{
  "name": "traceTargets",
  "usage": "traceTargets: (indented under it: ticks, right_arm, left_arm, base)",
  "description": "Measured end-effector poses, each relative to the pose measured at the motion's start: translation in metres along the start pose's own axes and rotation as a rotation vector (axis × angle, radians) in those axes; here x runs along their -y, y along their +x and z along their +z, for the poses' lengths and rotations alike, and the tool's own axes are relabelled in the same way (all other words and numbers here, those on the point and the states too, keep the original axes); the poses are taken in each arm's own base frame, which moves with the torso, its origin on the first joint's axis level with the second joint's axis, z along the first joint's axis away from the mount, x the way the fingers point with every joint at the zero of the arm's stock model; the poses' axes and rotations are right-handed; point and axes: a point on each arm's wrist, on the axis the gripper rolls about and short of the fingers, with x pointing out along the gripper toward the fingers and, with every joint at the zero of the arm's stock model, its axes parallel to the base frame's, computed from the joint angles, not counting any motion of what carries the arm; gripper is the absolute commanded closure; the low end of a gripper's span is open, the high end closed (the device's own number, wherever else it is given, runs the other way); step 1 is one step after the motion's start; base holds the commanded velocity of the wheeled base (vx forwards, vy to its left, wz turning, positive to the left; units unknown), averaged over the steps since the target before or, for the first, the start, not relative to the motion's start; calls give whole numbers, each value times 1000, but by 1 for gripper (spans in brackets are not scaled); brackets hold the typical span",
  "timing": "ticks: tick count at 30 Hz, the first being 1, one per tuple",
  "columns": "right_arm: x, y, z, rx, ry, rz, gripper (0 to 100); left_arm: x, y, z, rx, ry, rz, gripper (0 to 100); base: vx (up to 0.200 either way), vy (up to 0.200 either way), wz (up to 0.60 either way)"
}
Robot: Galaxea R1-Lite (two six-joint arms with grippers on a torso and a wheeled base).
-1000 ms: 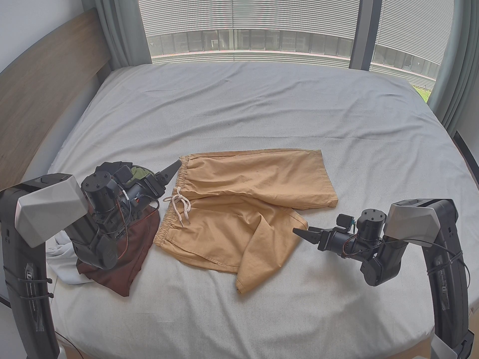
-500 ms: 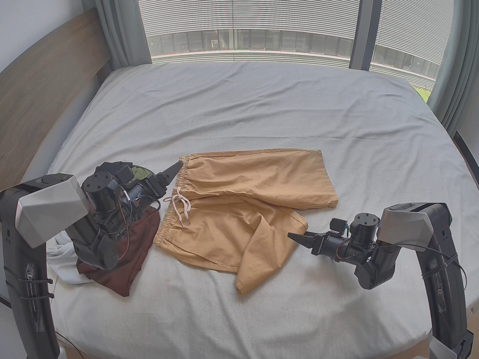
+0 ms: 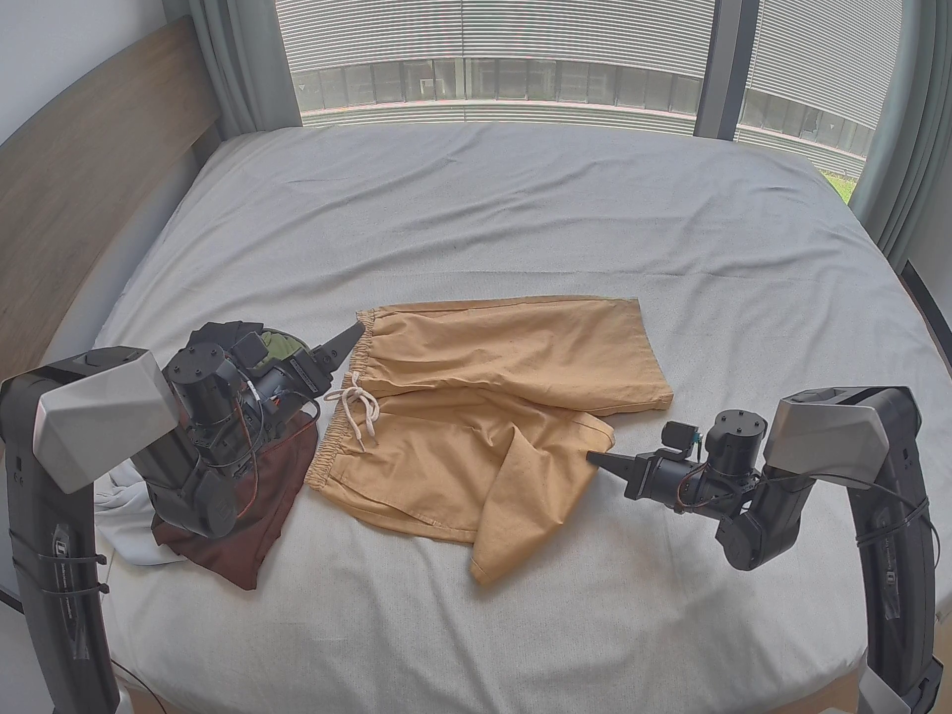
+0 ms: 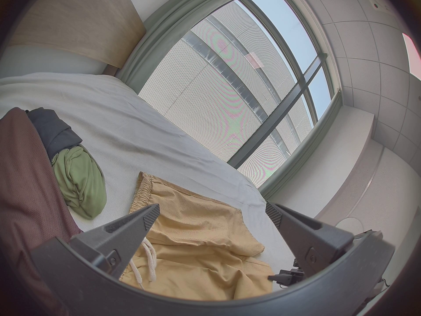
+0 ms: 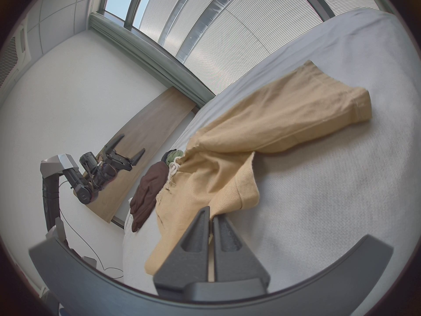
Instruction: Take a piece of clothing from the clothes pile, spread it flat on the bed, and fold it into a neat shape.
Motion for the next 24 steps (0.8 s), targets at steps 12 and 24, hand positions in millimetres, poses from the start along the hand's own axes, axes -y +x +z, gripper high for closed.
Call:
traceTargets:
  ticks: [12,24]
  right_arm:
    - [-35,-19,26,-11,3,10,100]
    - [-49,4,32,-36,-13,52,100]
  left_arm:
    - [0,0,0,0,-3,0,0]
    - [0,0,0,1,-3,0,0]
  base:
    - [0,0,0]
    - [0,0,0]
